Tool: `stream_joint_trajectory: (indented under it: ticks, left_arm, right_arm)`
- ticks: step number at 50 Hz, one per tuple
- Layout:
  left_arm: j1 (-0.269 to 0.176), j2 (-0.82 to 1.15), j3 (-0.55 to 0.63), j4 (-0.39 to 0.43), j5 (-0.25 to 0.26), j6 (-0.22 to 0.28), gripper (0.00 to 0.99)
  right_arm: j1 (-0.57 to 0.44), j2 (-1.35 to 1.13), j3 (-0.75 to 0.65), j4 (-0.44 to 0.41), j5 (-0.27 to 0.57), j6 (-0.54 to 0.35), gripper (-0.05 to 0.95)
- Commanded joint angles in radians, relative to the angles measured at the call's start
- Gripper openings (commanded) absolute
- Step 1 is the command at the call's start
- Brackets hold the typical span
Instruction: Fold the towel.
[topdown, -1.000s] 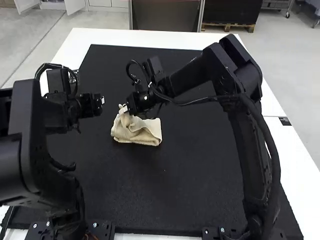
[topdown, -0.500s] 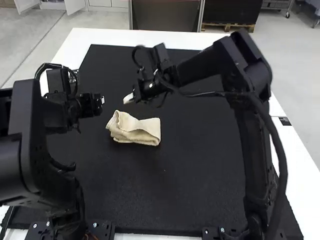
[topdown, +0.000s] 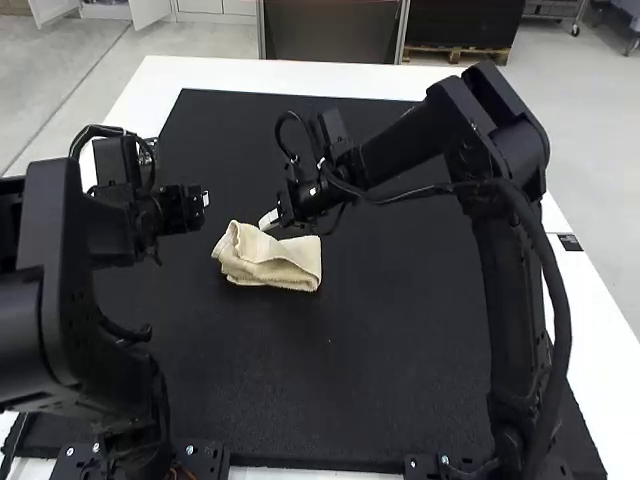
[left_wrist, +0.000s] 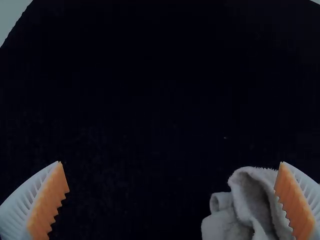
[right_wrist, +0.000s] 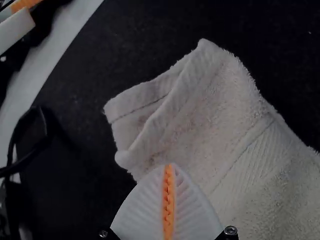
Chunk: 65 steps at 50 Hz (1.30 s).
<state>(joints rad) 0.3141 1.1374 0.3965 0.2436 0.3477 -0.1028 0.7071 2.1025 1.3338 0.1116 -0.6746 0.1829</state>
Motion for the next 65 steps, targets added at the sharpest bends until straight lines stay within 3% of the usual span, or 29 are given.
stream_joint_trajectory:
  ticks: [1,45,55,65]
  left_arm:
    - [0.005,-0.024,-0.005,0.008,0.010,-0.008,0.970]
    - [0.002,-0.041,-0.002,0.022,0.014,-0.006,0.970]
    - [0.002,-0.042,0.027,0.017,0.014,-0.025,0.970]
    - [-0.007,-0.041,0.127,-0.018,0.016,-0.037,0.970]
  right_arm:
    - [0.020,0.022,0.010,0.026,-0.017,-0.003,-0.02]
    - [0.068,0.232,0.010,0.211,-0.040,0.026,-0.02]
    - [0.040,0.123,0.016,0.207,-0.048,0.072,-0.02]
    - [-0.044,-0.052,0.019,0.195,-0.059,0.122,-0.02]
